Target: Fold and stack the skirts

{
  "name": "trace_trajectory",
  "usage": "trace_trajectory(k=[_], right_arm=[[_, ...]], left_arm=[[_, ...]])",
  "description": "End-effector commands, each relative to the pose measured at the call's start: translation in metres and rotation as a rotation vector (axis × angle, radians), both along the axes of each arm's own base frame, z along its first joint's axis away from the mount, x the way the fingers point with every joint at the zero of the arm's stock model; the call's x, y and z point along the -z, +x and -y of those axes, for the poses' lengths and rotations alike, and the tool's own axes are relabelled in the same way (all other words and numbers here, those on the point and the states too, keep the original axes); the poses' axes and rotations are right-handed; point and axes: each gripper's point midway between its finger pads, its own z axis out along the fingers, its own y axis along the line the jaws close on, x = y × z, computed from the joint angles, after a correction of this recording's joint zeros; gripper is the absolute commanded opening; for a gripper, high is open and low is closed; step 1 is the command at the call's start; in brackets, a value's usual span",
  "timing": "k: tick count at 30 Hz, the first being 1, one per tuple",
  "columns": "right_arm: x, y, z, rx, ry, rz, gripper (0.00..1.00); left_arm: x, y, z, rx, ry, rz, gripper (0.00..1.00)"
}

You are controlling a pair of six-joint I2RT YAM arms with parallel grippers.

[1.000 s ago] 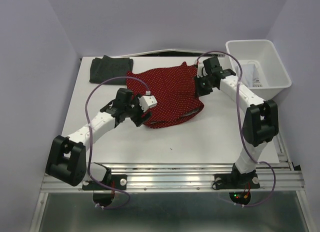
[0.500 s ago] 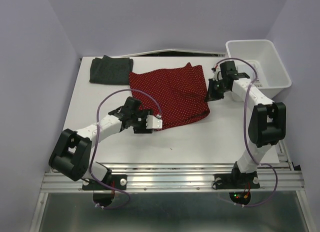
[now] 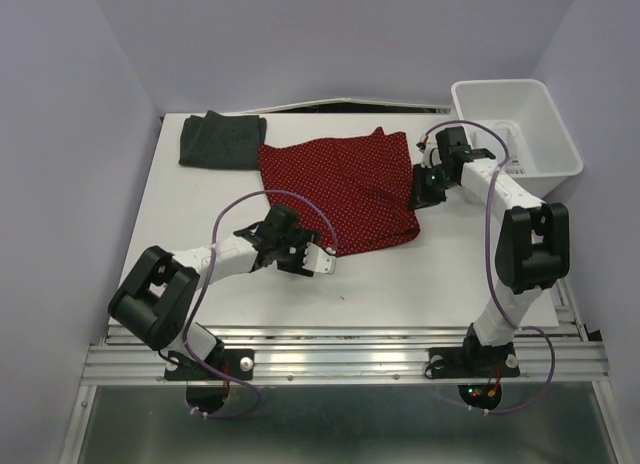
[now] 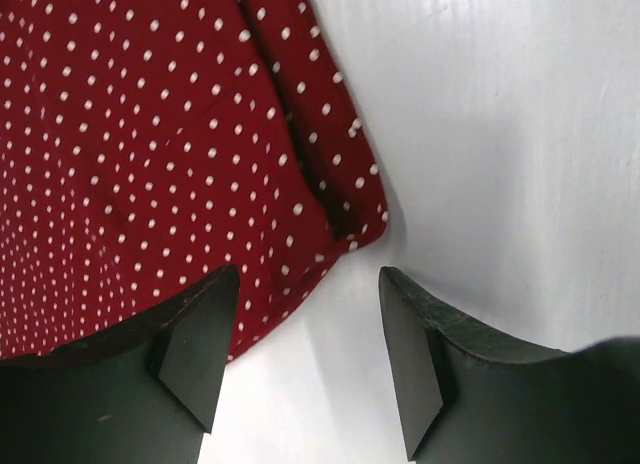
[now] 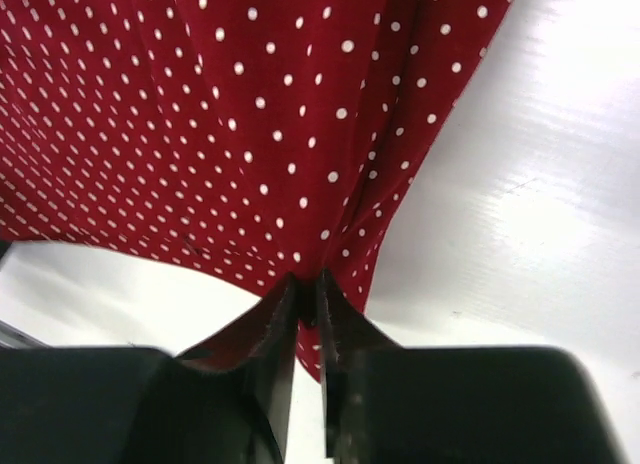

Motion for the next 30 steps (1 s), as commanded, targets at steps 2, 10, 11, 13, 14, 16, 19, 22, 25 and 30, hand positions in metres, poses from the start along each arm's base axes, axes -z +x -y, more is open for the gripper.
trace_trajectory(k=[2,10,11,13,14,16,19,22,25,30], right_arm=[[0.002,-0.001,0.01,-0.111,-0.081,0.049,0.41],[-0.04,0.019,0.063,-0.447,-0.385,0.378,0.83],[-0.044,0.019,0.063,-0.515,-0.408,0.437,0.82],[-0.063,0.011,0.066,-0.713,-0.511,0.602,0.82],[-0.071,0.013,0.062,-0.78,-0.541,0.712,0.83],[-0.06,-0.012,0.06,-0.975,-0.627,0.836,0.83],[-0.044,-0.034,0.043,-1.111,-0.599,0.991,0.82],[-0.052,-0.046,0.018,-1.204,-0.522,1.149,0.86],[-0.046,-0.067,0.0,-1.286,-0.395,1.187,0.87],[-0.012,-0.091,-0.025,-1.366,-0.304,1.16,0.85]], left_arm=[[-0.001,0.011,0.02,0.054,0.003,0.049,0.66],[0.006,-0.007,0.001,0.055,0.059,-0.022,0.0],[0.006,-0.011,-0.005,0.045,0.054,-0.036,0.0],[-0.003,-0.017,-0.014,0.013,0.031,-0.059,0.0],[-0.007,-0.019,-0.017,0.002,0.019,-0.071,0.0],[-0.014,-0.019,-0.022,-0.033,-0.016,-0.098,0.0],[-0.02,-0.015,-0.03,-0.103,-0.043,-0.171,0.0],[-0.028,-0.001,-0.044,-0.211,-0.119,-0.276,0.0],[-0.03,0.007,-0.054,-0.308,-0.15,-0.348,0.0],[-0.028,0.02,-0.053,-0.442,-0.219,-0.453,0.0]])
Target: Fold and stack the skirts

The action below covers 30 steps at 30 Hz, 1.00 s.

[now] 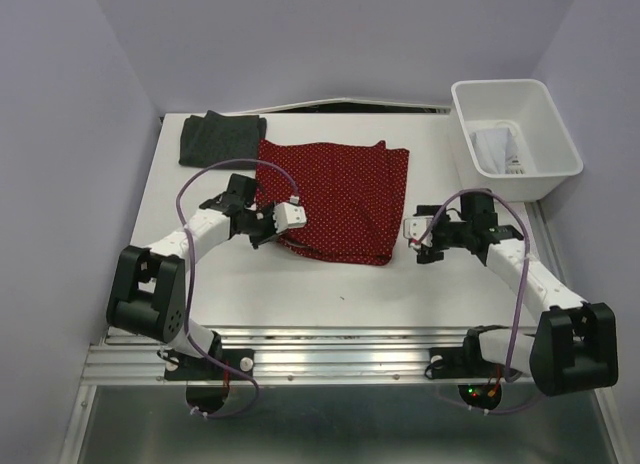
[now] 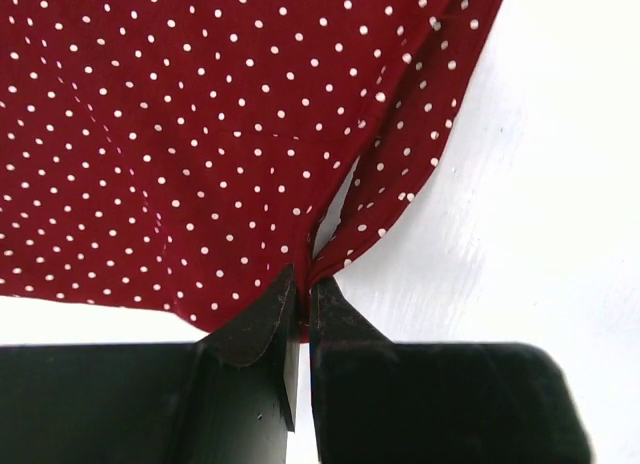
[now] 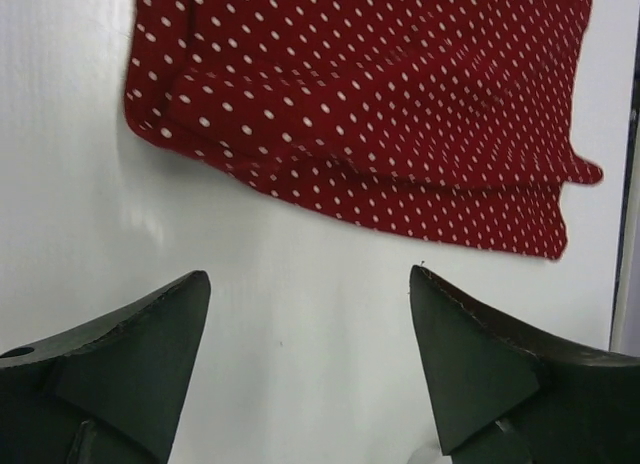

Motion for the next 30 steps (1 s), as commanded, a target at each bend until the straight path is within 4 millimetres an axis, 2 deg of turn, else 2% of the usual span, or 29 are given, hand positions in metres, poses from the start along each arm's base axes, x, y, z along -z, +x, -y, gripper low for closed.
trace_trajectory(k=[1,6,9,11,12,13,17,24,27,30], right_arm=[[0.009,-0.013,-0.032,-0.157,0.047,0.062,0.85],[0.02,-0.021,-0.061,-0.243,0.041,0.082,0.79],[0.026,-0.025,-0.071,-0.322,0.006,0.11,0.75],[0.036,-0.028,-0.068,-0.359,-0.027,0.155,0.74],[0.032,-0.02,-0.07,-0.364,-0.027,0.232,0.73],[0.041,-0.026,-0.07,-0.374,-0.035,0.239,0.72],[0.032,-0.012,-0.075,-0.398,-0.046,0.332,0.69],[0.04,-0.007,-0.084,-0.454,-0.08,0.375,0.66],[0.045,-0.004,-0.087,-0.45,-0.087,0.358,0.56],[0.043,-0.003,-0.088,-0.436,-0.073,0.33,0.3]], left_arm=[[-0.003,-0.004,0.013,-0.124,-0.116,-0.186,0.0],[0.007,0.001,0.016,-0.222,-0.154,-0.339,0.0],[0.001,0.01,0.014,-0.249,-0.192,-0.344,0.0],[-0.001,0.013,0.015,-0.253,-0.201,-0.342,0.0],[-0.002,0.014,0.014,-0.253,-0.202,-0.342,0.0],[-0.002,0.016,0.015,-0.252,-0.201,-0.341,0.0],[0.0,0.015,0.013,-0.246,-0.192,-0.343,0.0],[-0.002,0.015,0.014,-0.238,-0.202,-0.333,0.0],[-0.002,0.015,0.013,-0.238,-0.203,-0.331,0.0],[-0.004,0.018,0.011,-0.25,-0.21,-0.329,0.0]])
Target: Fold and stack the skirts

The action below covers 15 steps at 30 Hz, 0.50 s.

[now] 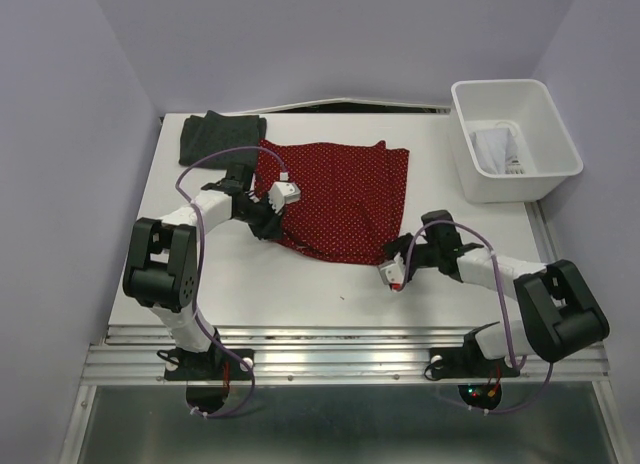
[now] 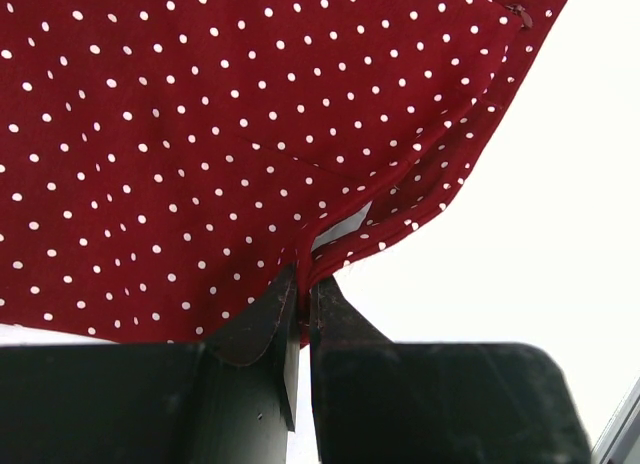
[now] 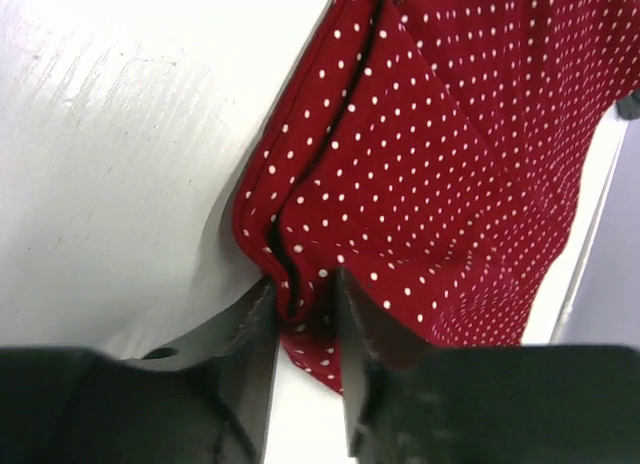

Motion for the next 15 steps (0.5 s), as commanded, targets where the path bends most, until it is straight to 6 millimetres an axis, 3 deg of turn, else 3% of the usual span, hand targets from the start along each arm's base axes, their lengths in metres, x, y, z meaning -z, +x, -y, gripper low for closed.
trace_trajectory(k=[1,2,3,4,7,8,9,10,11,12,15], right_arm=[[-0.035,0.018,-0.013,0.035,0.085,0.026,0.05],[-0.04,0.021,-0.015,0.03,0.097,0.04,0.01],[-0.06,0.025,-0.018,0.102,0.174,-0.004,0.01],[-0.089,0.038,-0.02,0.194,0.253,-0.05,0.01],[-0.15,0.072,-0.019,0.369,0.377,-0.072,0.01],[-0.172,0.083,-0.013,0.437,0.448,-0.113,0.01],[-0.218,0.09,-0.016,0.429,0.513,-0.068,0.01],[-0.241,0.091,-0.017,0.432,0.555,-0.057,0.01],[-0.261,0.091,-0.018,0.442,0.601,-0.07,0.01],[-0.297,0.091,-0.018,0.435,0.652,-0.036,0.01],[-0.351,0.097,-0.009,0.49,0.756,-0.012,0.01]], left_arm=[[-0.022,0.011,0.0,-0.025,-0.046,0.031,0.0],[-0.026,0.013,0.0,-0.032,-0.046,0.043,0.0],[-0.033,0.02,-0.004,-0.054,-0.048,0.066,0.0],[-0.053,0.032,-0.007,-0.08,-0.051,0.127,0.0],[-0.11,0.061,-0.016,-0.134,-0.059,0.305,0.0],[-0.143,0.065,-0.02,-0.172,-0.07,0.391,0.0],[-0.177,0.075,-0.02,-0.181,-0.094,0.49,0.0],[-0.201,0.076,-0.02,-0.186,-0.112,0.555,0.0],[-0.237,0.073,-0.023,-0.237,-0.146,0.638,0.0],[-0.287,0.073,-0.027,-0.275,-0.198,0.782,0.0],[-0.355,0.068,-0.038,-0.387,-0.282,0.959,0.0]])
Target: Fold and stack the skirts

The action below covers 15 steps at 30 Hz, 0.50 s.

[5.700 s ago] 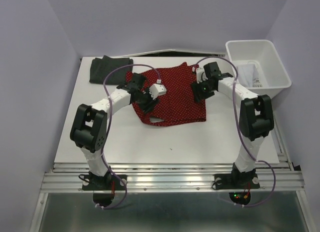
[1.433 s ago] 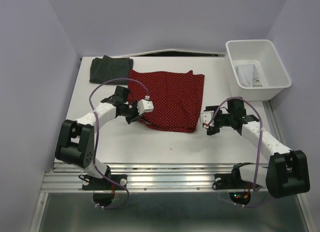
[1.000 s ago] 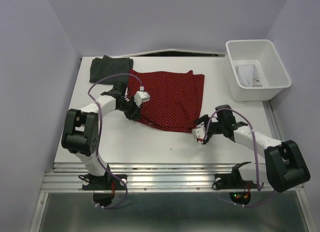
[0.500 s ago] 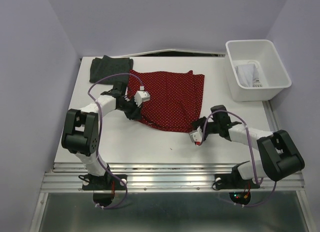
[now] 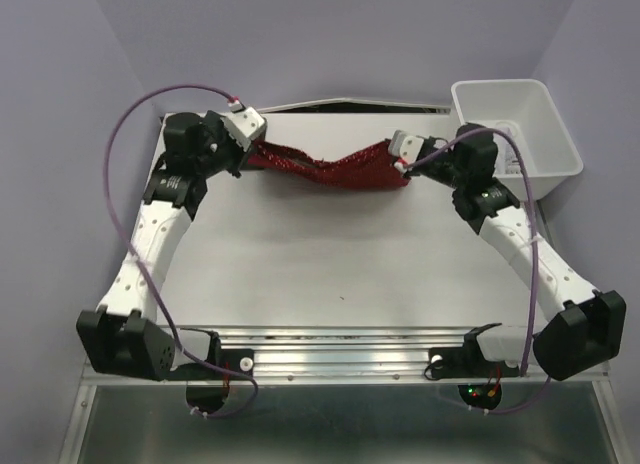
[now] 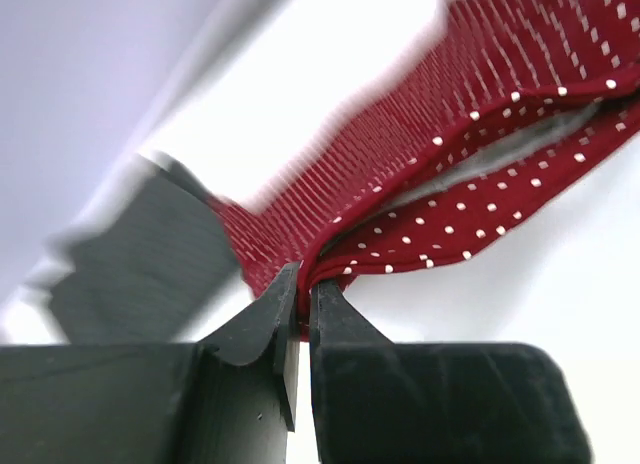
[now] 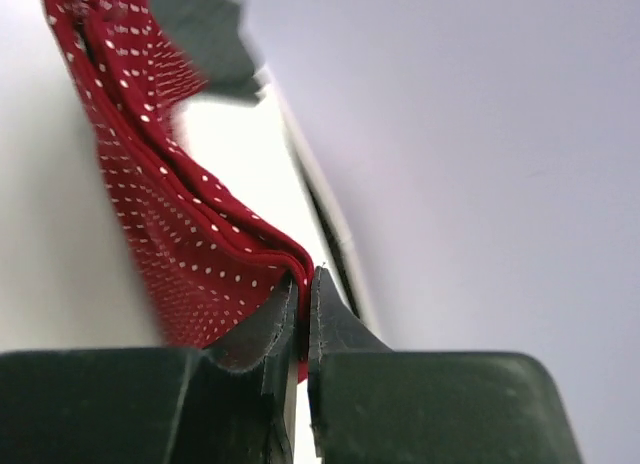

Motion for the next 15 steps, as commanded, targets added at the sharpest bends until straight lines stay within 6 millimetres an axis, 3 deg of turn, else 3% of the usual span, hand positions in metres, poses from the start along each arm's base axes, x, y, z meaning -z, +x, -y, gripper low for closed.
trace_trajectory(k=[1,2,3,4,7,9,15], right_arm=[[-0.123,0.0,0.017,0.118,0.251,0.086,0.01],[-0.138,0.002,0.019,0.133,0.265,0.111,0.01],[-0.152,0.003,0.022,0.15,0.28,0.136,0.01],[-0.183,0.002,0.03,0.184,0.315,0.191,0.01],[-0.215,0.01,0.037,0.236,0.357,0.231,0.01],[-0.219,0.013,0.038,0.248,0.355,0.228,0.01],[-0.174,0.027,0.032,0.249,0.278,0.153,0.01]], left_arm=[[-0.16,-0.016,-0.015,-0.128,-0.18,0.426,0.0],[-0.187,-0.019,-0.021,-0.163,-0.213,0.5,0.0],[-0.2,-0.023,-0.025,-0.188,-0.237,0.534,0.0],[-0.214,-0.028,-0.03,-0.209,-0.255,0.571,0.0],[-0.243,-0.036,-0.037,-0.236,-0.254,0.653,0.0],[-0.238,-0.034,-0.035,-0.222,-0.24,0.626,0.0],[-0.208,-0.025,-0.025,-0.172,-0.218,0.561,0.0]])
